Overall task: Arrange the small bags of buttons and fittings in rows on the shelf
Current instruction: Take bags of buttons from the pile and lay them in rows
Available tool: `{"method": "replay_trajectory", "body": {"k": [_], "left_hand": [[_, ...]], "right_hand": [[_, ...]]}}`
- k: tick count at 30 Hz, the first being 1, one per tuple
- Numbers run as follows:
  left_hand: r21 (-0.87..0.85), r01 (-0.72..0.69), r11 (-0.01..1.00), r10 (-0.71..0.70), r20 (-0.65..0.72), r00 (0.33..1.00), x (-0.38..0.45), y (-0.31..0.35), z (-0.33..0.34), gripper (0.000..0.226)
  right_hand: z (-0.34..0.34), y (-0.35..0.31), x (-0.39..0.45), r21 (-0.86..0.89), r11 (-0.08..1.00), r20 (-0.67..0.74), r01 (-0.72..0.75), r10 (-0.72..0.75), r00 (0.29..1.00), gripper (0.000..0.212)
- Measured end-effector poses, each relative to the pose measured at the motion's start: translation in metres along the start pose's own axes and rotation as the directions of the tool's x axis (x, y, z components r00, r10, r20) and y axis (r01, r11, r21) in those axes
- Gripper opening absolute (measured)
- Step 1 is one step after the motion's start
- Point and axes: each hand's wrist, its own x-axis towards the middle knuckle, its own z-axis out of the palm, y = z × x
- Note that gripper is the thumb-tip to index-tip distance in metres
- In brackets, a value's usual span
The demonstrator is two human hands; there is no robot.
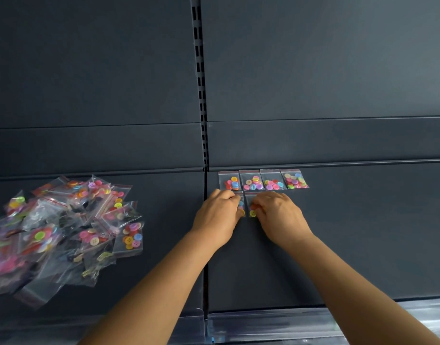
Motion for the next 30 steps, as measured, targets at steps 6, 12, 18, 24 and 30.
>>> {"method": "replay_trajectory", "body": {"k": [6,12,18,24,30], "left_hand": [[0.028,-0.018,0.999,0.018,0.002,1.000,-0.004,0.004,-0.007,0.050],[0.095,0.000,0.996,0.006,-0.065,0.998,-0.028,-0.008,-0.028,0.056],[0.128,0.111,0.985,-0.095,-0.129,0.987,-0.066,-0.045,-0.054,0.059],[0.141,0.226,0.964,-0.205,-0.151,0.967,-0.107,-0.091,-0.070,0.057],[0.131,0.259,0.957,-0.239,-0.152,0.959,-0.136,-0.127,-0.076,0.053]], "right_hand": [[-0.004,-0.005,0.000,-0.073,0.997,0.009,-0.021,0.022,1.000,0.025],[-0.009,-0.038,-0.001,-0.043,0.997,-0.002,0.067,-0.067,0.998,0.044],[-0.001,-0.088,0.000,-0.021,0.978,0.038,0.207,-0.206,0.978,0.049],[0.020,-0.140,0.000,0.031,0.954,0.101,0.298,-0.299,0.949,0.050],[0.040,-0.175,0.000,0.093,0.953,0.154,0.288,-0.300,0.941,0.049]]}}
